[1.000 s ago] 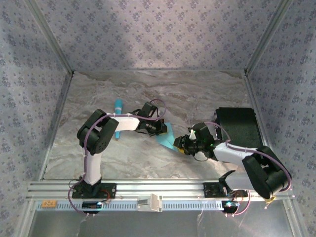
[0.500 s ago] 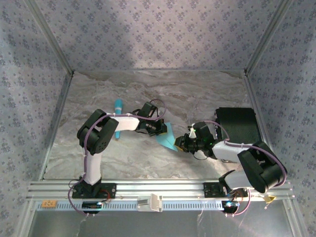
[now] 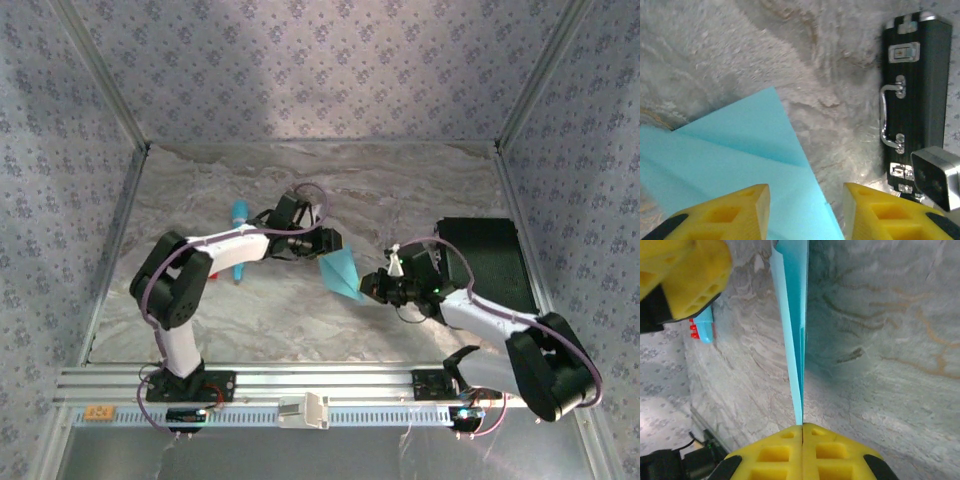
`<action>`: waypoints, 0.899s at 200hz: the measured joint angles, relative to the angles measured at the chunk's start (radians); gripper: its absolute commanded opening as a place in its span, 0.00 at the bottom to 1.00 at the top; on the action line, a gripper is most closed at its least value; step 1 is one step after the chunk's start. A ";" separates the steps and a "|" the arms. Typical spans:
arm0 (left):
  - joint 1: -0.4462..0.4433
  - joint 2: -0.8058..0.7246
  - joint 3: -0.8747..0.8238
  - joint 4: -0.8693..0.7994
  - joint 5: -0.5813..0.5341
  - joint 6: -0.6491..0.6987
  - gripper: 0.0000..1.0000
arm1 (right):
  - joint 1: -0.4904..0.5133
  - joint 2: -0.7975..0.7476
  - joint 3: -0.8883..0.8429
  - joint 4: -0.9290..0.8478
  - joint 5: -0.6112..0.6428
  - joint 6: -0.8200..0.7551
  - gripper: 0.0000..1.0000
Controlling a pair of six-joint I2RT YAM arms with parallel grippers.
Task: Fold a paper plane with a square sheet of paper (pick it up from the middle)
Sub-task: Turn over the paper at the center of the table.
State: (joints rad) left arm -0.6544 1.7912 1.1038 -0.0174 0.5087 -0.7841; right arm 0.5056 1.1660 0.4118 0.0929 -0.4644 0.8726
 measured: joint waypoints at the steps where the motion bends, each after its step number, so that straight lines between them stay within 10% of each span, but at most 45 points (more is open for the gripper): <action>1: 0.000 -0.003 0.000 -0.001 -0.002 0.002 0.43 | 0.000 -0.003 0.002 -0.005 0.003 -0.005 0.04; 95: 0.077 -0.252 -0.179 -0.040 -0.223 0.059 0.52 | 0.274 -0.143 0.320 -0.533 0.730 -0.332 0.02; 180: 0.158 -0.335 -0.230 -0.065 -0.312 0.037 0.55 | 0.576 0.351 0.595 -0.872 1.210 -0.394 0.02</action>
State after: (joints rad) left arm -0.4965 1.4563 0.8734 -0.0826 0.1970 -0.7475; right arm 1.0813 1.5169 1.0065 -0.7788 0.7456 0.4786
